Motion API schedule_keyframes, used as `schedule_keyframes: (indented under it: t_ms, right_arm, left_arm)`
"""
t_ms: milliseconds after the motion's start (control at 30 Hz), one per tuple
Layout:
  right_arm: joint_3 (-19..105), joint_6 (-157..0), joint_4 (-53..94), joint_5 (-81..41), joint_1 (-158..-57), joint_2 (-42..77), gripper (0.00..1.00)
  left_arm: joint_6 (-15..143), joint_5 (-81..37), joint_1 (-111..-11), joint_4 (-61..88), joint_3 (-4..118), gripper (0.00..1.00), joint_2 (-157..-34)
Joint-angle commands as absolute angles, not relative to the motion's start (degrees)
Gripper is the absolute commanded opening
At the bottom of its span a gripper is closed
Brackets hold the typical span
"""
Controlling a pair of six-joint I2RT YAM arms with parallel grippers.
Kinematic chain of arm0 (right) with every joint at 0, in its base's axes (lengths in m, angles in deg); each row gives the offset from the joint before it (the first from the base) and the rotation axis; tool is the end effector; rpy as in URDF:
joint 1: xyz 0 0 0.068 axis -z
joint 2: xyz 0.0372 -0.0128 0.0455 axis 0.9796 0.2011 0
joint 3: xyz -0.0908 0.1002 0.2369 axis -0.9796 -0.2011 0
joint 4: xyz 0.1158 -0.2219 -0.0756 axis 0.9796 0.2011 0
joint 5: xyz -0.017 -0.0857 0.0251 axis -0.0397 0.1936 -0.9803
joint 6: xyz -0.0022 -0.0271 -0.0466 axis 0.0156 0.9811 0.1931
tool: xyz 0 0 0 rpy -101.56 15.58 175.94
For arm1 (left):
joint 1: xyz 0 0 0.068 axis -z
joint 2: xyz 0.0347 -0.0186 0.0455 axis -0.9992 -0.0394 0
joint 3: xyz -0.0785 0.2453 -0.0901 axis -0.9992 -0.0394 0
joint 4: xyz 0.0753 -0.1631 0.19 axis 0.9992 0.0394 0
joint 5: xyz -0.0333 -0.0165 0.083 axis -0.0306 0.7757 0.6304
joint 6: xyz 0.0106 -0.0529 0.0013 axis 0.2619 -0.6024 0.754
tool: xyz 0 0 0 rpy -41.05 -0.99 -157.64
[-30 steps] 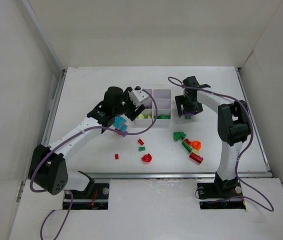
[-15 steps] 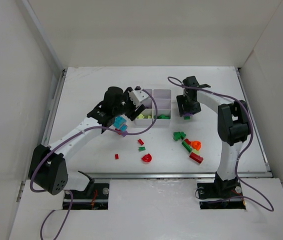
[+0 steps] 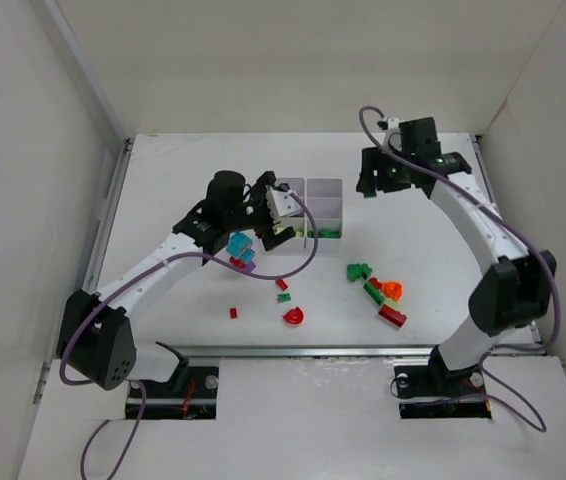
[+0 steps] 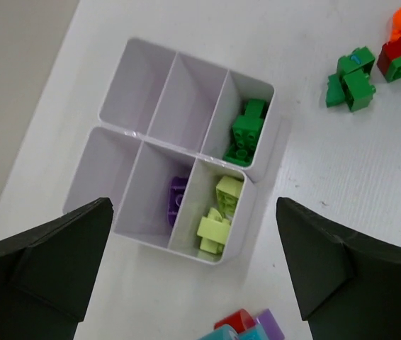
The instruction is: Sort the legos into containers by color
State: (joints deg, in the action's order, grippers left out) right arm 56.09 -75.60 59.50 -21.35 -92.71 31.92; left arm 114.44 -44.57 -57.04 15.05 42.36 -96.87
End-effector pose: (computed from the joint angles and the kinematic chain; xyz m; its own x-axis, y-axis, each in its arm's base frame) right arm 0.3589 0.0973 0.3262 -0.7278 -0.1156 -0.6759 -0.2995 0.9403 0.1617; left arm 0.2576 -0.1741 0.3125 0.3289 0.4370 -0.8372 0.8365 0.2767 0.4730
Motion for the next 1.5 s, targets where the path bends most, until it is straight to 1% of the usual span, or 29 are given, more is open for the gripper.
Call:
schedule_keyframes:
  t_ms: [0, 67, 100, 133, 200, 233, 400, 700, 967, 1367, 1467]
  right_arm:
    - [54.5, -74.9, 51.3, -35.5, -92.6, 25.3, 0.01]
    - [52.1, -77.1, 46.4, -42.6, -92.6, 21.4, 0.00]
    - [50.7, -78.2, 43.4, -50.4, -92.6, 20.2, 0.00]
    - [48.1, -80.8, 37.1, -53.7, -92.6, 17.9, 0.00]
    - [46.1, -83.9, 31.3, -60.0, -92.6, 15.9, 0.00]
    - [45.6, -84.7, 28.9, -61.0, -92.6, 14.6, 0.00]
    - [48.2, -84.7, 28.8, -65.1, -94.5, 13.3, 0.00]
    - [47.8, -85.8, 28.8, -64.4, -96.2, 11.9, 0.00]
    - [45.2, -85.8, 28.8, -62.2, -96.8, 10.1, 0.00]
    - [44.7, -85.8, 28.8, -62.2, -96.8, 10.6, 0.00]
    - [44.7, -85.8, 28.8, -62.2, -96.8, 10.6, 0.00]
  left_arm:
    - [118.4, -51.8, -55.8, 9.3, 46.2, 1.00, -94.8]
    - [119.0, -52.8, -54.6, 5.0, 46.7, 1.00, -94.8]
    - [119.0, -53.6, -54.6, 3.5, 46.7, 1.00, -94.8]
    - [119.0, -54.2, -54.6, 1.9, 47.3, 1.00, -94.8]
    - [119.0, -55.0, -53.2, -2.3, 48.0, 1.00, -94.8]
    - [119.0, -55.0, -53.2, -3.6, 48.0, 1.00, -95.4]
    - [123.8, -54.2, -49.6, -11.4, 48.7, 1.00, -96.6]
    - [129.1, -52.4, -48.3, -15.4, 49.8, 1.00, -98.2]
    - [129.7, -49.0, -47.7, -15.9, 49.8, 1.00, -98.2]
    - [131.0, -52.2, -47.7, -15.9, 48.2, 1.00, -94.7]
    - [130.3, -53.7, -47.7, -15.9, 48.2, 0.93, -94.7]
